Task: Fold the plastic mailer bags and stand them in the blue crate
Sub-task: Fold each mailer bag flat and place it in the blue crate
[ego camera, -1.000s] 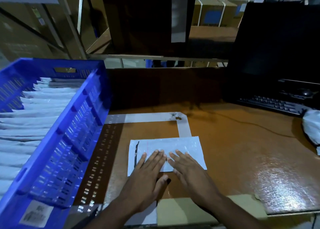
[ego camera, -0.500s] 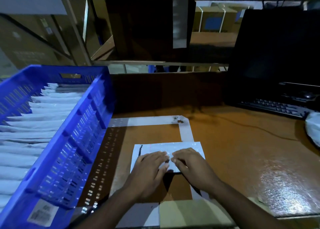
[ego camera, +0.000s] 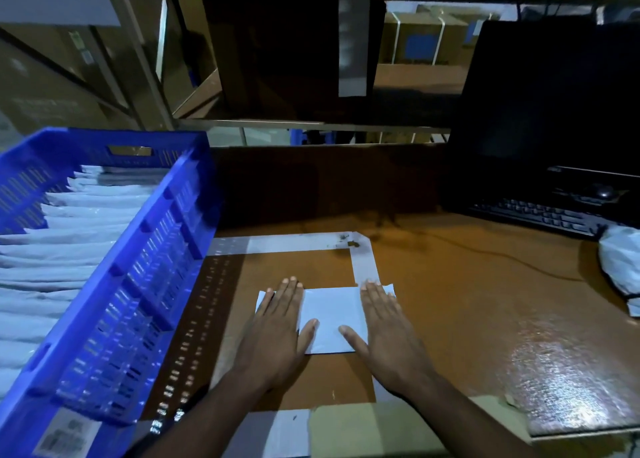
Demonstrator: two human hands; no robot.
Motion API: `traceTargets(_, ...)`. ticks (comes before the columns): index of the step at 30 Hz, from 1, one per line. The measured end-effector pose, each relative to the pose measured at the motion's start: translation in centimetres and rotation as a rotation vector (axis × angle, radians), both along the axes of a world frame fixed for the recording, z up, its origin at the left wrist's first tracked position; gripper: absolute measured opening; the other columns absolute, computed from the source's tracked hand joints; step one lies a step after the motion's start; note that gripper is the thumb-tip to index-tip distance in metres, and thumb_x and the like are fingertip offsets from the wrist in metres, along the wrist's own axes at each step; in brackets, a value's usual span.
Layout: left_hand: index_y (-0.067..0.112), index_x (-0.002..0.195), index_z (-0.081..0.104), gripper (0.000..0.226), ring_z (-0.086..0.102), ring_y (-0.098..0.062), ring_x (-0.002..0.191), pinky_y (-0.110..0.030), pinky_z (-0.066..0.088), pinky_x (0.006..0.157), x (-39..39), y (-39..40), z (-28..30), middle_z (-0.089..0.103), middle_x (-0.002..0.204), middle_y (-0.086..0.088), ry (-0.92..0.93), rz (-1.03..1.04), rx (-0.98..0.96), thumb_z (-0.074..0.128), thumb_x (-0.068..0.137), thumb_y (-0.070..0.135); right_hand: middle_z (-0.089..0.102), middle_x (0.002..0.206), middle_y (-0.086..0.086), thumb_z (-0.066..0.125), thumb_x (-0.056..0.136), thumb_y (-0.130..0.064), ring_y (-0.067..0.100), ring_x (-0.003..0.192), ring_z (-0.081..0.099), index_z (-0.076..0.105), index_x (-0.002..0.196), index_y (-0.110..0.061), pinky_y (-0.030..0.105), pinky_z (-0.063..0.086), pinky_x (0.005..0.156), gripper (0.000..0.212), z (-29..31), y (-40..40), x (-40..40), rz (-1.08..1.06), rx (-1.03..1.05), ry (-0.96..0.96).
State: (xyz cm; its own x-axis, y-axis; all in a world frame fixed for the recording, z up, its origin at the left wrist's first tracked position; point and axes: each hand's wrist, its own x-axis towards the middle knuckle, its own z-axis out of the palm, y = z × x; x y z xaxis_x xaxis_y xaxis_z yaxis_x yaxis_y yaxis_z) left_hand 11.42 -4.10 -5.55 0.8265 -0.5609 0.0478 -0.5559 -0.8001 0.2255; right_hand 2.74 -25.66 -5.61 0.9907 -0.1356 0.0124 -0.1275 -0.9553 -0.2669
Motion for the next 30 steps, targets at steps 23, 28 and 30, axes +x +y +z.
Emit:
traceTargets(23,0.038,0.146,0.042,0.078,0.018,0.003,0.149,-0.029,0.010,0.125,-1.7,4.5,0.4,0.026,0.156,0.025,0.086,-0.095,-0.321,0.058,0.081,0.078,0.041,0.141,-0.039,0.067,0.095,-0.031,-0.006,0.138,0.037,0.054,0.132,-0.041,0.031,0.044,0.109,0.040,1.4,-2.6,-4.8,0.090,0.501,-0.142)
traceTargets(28,0.040,0.130,0.054,0.054,0.041,-0.002,0.135,-0.032,0.040,0.112,-1.7,4.4,1.8,0.044,0.141,0.023,0.051,-0.044,-0.381,0.074,0.080,0.047,0.052,0.134,-0.032,0.056,0.100,-0.040,-0.010,0.124,0.047,0.058,0.131,-0.042,0.024,0.047,0.100,0.032,2.8,-2.7,-4.3,0.028,0.372,-0.170)
traceTargets(30,0.039,0.113,0.062,0.037,0.055,-0.006,0.118,-0.032,0.049,0.096,-1.4,4.2,3.1,0.052,0.123,0.020,-0.031,0.005,-0.437,0.076,0.083,0.024,0.061,0.121,-0.026,0.044,0.100,-0.050,-0.006,0.108,0.055,0.058,0.127,-0.044,0.020,0.051,0.084,0.031,4.6,-2.8,-3.8,-0.016,0.350,-0.218)
